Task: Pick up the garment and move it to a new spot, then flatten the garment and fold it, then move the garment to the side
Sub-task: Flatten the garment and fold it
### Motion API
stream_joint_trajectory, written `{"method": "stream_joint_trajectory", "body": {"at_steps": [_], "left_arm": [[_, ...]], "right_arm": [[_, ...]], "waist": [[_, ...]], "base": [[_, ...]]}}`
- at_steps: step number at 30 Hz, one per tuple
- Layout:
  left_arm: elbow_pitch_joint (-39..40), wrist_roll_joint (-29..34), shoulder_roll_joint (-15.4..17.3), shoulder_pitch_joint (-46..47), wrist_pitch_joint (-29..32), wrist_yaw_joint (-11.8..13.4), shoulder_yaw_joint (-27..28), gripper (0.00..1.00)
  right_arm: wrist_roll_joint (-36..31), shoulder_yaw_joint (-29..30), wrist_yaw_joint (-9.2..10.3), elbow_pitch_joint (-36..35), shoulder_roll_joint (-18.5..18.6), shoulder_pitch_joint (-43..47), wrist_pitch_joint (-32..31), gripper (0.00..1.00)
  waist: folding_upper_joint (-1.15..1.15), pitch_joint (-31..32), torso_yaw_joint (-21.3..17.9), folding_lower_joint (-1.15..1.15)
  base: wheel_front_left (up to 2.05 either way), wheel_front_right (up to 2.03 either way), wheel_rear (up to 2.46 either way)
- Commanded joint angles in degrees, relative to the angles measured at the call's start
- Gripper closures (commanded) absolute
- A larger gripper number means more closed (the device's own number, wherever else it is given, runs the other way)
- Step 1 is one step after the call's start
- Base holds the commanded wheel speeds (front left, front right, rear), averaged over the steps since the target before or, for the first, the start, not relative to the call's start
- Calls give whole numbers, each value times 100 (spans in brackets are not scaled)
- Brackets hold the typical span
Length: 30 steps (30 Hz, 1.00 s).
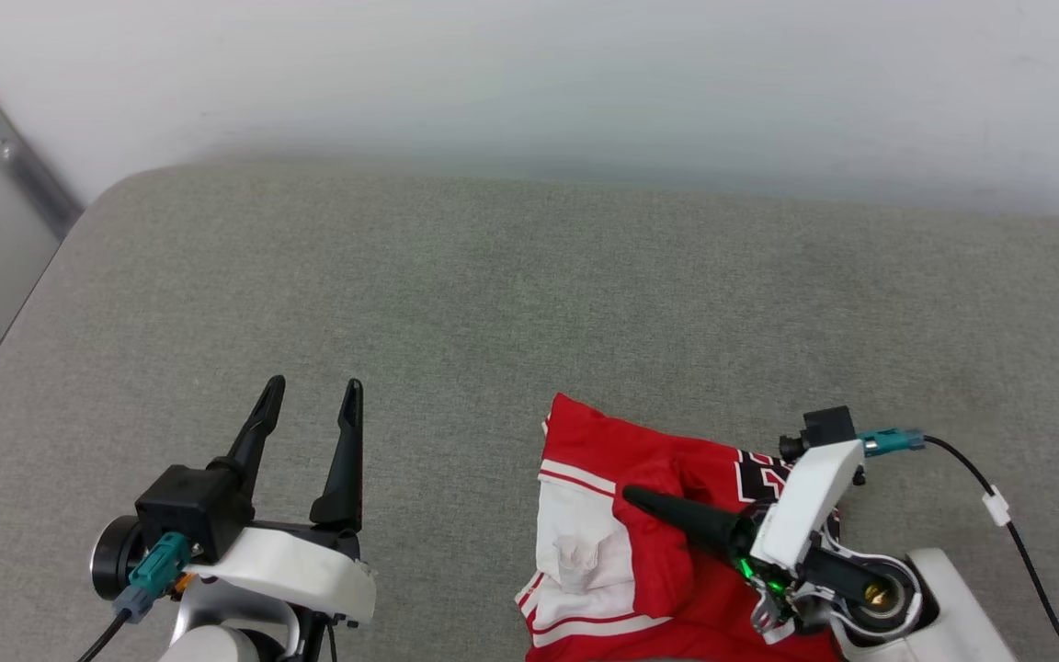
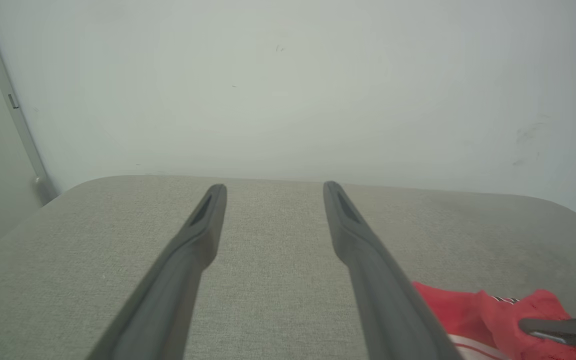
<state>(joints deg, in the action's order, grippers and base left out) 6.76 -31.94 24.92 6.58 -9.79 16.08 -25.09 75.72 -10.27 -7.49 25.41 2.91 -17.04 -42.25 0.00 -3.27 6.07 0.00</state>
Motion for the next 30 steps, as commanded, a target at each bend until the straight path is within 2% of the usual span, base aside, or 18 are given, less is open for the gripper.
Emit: {"method": "stream_joint_trajectory", "body": {"at_steps": [1,4,5,6,7,10,17,20,23,26,30], "left_arm": [[-30,-3,-8,103,-36,-30,4,0],[-65,-19,-14,119,-58,-33,14,0],[-72,-27,-16,131,-62,-33,18,0],[-81,-28,-18,149,-73,-41,20,0],[-90,-32,-19,163,-85,-46,21,0],[-124,-45,-20,188,-107,-56,35,0],[-180,-51,-44,177,-155,-21,40,0],[-198,-62,-54,121,-157,4,36,0],[-226,-77,-67,70,-168,29,38,0],[-235,-98,-63,-18,-193,69,61,0],[-256,-145,-31,-92,-202,119,114,0]], "right_arm": [[22,-244,-1,143,-4,-161,213,100],[-72,-665,0,438,-4,-404,642,99],[-137,-784,-1,521,-5,-478,768,75],[-178,-919,-1,595,-6,-554,862,23],[-169,-1036,-1,649,-6,-609,939,0],[-138,-1363,-1,763,-6,-769,1043,0],[-609,-1916,-1,546,167,-1050,1270,0],[-984,-2239,0,203,420,-1104,1493,0],[-1682,-2478,0,15,839,-1134,2008,0],[-2438,-2379,0,184,1102,-1093,2554,0],[-3267,-1860,1,419,1314,-953,3129,0]], "waist": [[0,-72,86,0],[0,-138,144,0],[0,-162,158,0],[0,-188,170,0],[0,-205,177,0],[0,-246,184,0],[0,-239,124,0],[0,-189,61,0],[0,-122,-15,0],[0,-57,-148,0],[0,-3,-337,0]], "base": [[0,0,0],[0,0,0],[0,0,0],[0,0,0],[0,0,0],[0,0,0],[0,0,0],[0,0,0],[0,0,0],[0,0,0],[0,0,0]]}}
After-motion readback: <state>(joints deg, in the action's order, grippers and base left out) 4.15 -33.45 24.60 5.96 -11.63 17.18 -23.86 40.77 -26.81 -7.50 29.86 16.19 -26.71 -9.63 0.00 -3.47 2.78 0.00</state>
